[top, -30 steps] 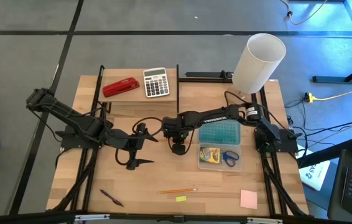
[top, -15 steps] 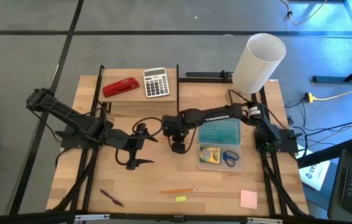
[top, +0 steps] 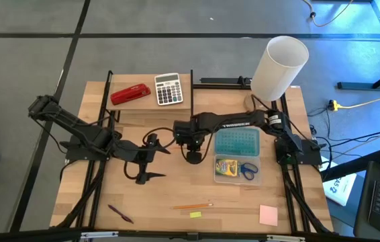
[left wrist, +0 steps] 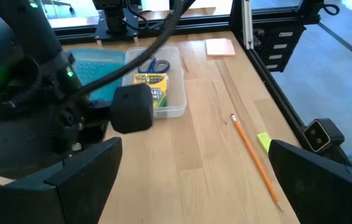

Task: Pack school essentials
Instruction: Put the top orange pencil into the blue supply box, then put the orange pencil into the blue supply box

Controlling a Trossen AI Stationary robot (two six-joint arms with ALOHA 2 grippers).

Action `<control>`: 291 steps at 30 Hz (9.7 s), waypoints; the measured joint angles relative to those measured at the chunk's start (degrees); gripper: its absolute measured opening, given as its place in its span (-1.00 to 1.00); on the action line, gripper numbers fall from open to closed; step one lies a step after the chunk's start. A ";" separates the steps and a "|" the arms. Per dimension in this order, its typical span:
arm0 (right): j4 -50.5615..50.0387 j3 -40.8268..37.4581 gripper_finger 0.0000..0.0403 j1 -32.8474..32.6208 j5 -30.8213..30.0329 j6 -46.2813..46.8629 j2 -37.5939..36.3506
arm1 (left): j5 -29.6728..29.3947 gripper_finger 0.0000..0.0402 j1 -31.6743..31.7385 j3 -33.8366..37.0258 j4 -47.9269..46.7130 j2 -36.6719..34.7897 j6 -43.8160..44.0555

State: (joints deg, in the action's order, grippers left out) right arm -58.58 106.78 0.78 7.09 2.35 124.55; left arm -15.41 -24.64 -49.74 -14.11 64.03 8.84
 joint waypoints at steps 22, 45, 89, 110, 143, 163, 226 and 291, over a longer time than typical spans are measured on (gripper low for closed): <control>-12.08 -2.84 -0.87 -1.45 -5.09 5.10 -10.57 | -0.39 0.99 -3.67 -0.01 -0.01 -0.09 1.70; -3.60 -40.90 -0.96 -9.10 -6.15 19.72 -35.34 | -3.66 0.99 -3.09 -0.01 0.01 -0.09 1.25; 14.66 -45.98 -0.96 -5.44 -7.47 8.91 -29.22 | -3.62 0.99 0.00 -0.02 0.04 -0.11 1.25; 15.82 -45.62 -0.96 -5.51 -7.41 8.09 -29.19 | -3.58 0.99 -0.18 -0.02 0.04 -0.09 2.02; 14.07 -27.34 -0.96 -16.36 -8.28 5.38 -32.68 | -2.93 0.99 -11.88 -0.02 -10.98 -0.07 24.20; 19.99 -27.34 -0.96 -33.24 -11.58 10.82 -28.05 | -6.67 0.99 -18.32 -0.01 -12.31 1.24 21.63; 36.85 -27.21 -0.24 -34.05 -12.53 12.57 -3.11 | -6.37 0.99 -18.30 -0.02 -12.40 1.27 14.62; 39.70 -27.60 -0.78 -32.47 -12.89 20.09 -5.14 | -6.40 0.99 -18.32 -0.02 -12.44 1.25 14.56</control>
State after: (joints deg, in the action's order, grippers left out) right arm -18.88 79.18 -31.69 -5.80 22.44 119.41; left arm -21.80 -42.96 -49.76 -26.55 65.28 23.40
